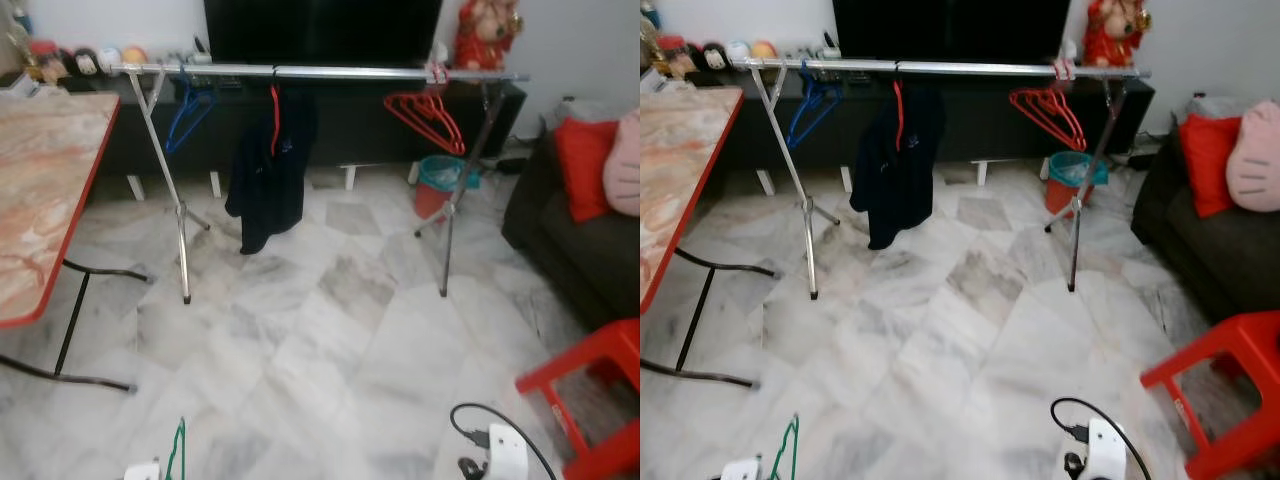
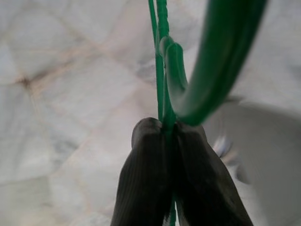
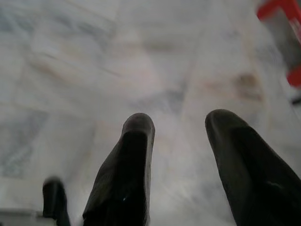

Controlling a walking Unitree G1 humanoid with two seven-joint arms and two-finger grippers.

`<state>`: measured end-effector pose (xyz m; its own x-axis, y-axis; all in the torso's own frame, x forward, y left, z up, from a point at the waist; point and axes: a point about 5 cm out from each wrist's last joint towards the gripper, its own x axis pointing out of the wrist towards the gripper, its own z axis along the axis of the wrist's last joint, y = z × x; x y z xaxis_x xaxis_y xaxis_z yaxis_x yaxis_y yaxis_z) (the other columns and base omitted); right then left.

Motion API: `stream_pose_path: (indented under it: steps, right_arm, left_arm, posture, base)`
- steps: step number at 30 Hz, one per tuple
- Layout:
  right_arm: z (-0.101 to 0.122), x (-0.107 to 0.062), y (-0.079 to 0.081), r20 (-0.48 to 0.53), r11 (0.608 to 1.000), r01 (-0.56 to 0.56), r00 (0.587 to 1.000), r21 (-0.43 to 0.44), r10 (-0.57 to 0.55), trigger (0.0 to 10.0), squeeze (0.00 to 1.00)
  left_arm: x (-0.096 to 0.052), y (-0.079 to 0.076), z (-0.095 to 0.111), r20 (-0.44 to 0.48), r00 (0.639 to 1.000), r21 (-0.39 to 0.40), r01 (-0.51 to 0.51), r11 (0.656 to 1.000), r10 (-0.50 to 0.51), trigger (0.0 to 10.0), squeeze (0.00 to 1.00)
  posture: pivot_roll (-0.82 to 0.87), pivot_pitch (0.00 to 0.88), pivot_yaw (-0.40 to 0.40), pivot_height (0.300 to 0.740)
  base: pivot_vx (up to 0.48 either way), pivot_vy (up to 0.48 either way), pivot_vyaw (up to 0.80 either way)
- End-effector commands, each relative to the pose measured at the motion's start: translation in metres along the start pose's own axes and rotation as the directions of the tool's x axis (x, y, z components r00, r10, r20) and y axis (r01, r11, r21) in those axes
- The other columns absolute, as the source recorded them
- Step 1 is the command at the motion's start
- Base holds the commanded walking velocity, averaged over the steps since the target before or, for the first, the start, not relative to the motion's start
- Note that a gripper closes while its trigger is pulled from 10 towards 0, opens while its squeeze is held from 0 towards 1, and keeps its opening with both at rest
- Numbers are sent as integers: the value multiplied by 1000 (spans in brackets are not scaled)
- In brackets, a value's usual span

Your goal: Hang hanger

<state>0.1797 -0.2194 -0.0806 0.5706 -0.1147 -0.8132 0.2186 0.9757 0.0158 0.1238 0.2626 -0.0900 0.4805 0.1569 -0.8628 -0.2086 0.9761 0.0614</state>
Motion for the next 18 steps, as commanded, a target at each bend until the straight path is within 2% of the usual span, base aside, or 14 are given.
stream_pose_path:
  steps: [1,18]
  right_arm:
    - [-4,-1,-1,-11,1000,0,1000,-10,0,10000,0]
    - [-6,-1,-1,-20,1000,-2,1000,-17,2,10000,0]
  left_arm:
    - [0,-3,-1,-10,1000,5,7,1000,-7,10000,0]
    - [0,-2,-2,-13,1000,6,7,1000,-7,10000,0]
  posture:
    - [80,0,-59,740]
    - [77,0,-57,740]
  base:
    - [322,0,-725]
    - [326,0,-709]
